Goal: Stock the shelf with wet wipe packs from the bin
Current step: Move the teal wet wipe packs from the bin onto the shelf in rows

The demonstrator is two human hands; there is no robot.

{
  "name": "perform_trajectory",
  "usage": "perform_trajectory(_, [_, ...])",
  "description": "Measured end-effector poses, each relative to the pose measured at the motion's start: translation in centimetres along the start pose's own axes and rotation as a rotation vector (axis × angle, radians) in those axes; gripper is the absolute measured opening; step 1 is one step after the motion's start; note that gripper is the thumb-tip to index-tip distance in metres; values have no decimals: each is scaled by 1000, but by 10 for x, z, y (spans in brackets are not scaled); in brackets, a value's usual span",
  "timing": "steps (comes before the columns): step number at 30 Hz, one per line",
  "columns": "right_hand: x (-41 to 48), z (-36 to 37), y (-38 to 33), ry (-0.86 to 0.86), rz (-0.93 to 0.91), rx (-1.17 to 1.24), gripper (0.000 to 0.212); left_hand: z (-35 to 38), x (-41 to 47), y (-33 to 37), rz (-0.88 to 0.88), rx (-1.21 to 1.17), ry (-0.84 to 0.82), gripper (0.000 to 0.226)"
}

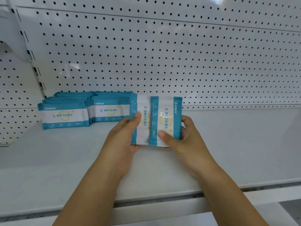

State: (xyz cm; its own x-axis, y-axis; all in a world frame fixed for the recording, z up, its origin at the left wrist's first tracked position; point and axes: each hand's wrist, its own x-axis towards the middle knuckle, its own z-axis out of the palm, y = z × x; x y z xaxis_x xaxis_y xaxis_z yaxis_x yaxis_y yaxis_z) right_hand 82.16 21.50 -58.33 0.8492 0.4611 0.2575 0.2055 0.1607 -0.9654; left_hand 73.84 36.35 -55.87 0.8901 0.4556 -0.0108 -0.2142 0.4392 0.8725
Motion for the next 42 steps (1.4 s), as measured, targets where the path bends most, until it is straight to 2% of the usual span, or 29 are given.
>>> perform_trajectory(7, [0, 6, 2, -13, -88, -190, 49, 5, -2, -3, -26, 57, -56, 41])
perform_trajectory(11, [-1, 8, 3, -30, -123, -378, 54, 6, -3, -6, 12, 112, -97, 36])
perform_trajectory(18, [-1, 10, 5, -57, -120, -504, 60, 0, -2, -8, 68, 84, -14, 28])
perform_trajectory(20, [1, 10, 5, -64, -80, -480, 59, -2, -1, -6, 66, 25, -10, 29])
perform_trajectory(25, [0, 9, -3, -69, -48, -319, 31, -8, -3, -1, 58, 32, -36, 30])
perform_trajectory(28, [-1, 10, -4, -36, -22, -264, 31, -15, -2, 6, 102, 98, 38, 26])
perform_trajectory(31, [-1, 12, -5, -45, 2, -232, 30, -30, 0, 12, 150, 202, 153, 22])
perform_trajectory(37, [7, 30, -9, -58, 39, -108, 25, -49, -3, 18, 214, 411, 250, 6])
perform_trajectory(42, [40, 60, -17, -63, -49, -292, 22, -73, -2, 30, 370, 1042, 531, 20])
